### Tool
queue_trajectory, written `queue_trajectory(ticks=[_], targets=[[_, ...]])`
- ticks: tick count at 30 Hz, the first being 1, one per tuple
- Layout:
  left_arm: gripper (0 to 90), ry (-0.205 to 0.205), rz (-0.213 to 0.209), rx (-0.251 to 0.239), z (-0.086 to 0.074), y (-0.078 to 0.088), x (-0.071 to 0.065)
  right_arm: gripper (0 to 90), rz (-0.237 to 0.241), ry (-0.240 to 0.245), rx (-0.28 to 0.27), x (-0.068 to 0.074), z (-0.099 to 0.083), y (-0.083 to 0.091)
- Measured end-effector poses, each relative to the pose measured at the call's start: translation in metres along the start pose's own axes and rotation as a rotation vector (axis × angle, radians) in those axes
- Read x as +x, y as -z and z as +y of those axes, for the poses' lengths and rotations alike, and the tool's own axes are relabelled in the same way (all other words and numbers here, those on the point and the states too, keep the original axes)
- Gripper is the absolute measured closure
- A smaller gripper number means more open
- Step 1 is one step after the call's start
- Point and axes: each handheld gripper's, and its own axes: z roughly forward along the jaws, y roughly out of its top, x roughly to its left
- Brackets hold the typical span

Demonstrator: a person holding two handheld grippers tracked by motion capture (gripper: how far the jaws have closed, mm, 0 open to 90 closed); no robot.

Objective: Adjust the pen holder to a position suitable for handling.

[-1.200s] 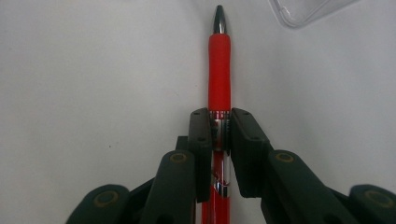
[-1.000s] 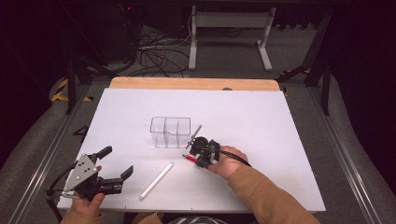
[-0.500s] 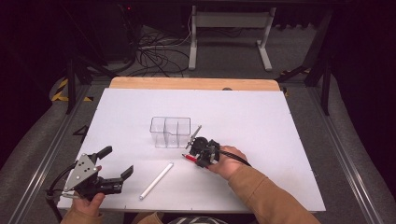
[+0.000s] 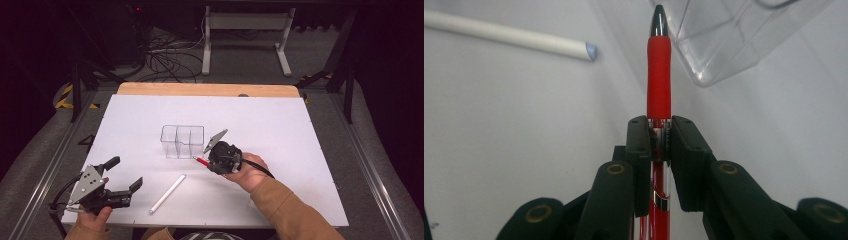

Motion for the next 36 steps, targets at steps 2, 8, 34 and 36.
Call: queue_trajectory(ticks=[2,8,34,36], targets=[[5.5,0.002,0.001,-0.001,0.000,0.000,0.000,79.7,0.000,0.004,-0.065,0.000,-0.001,0.010],[5.5,0.000,0.001,-0.001,0.000,0.000,0.000,79.7,-0.006,0.008,-0.185,0.002,-0.002,0.029],[5.5,-0.007,0.000,0.004,-0.001,0.000,0.001,79.6,0.017,-0.010,-0.657,-0.002,-0.007,0.064],[5.5,-0.007,0.000,0.004,-0.001,0.000,0.001,79.6,0.016,-0.015,-0.672,-0.002,-0.007,0.064]])
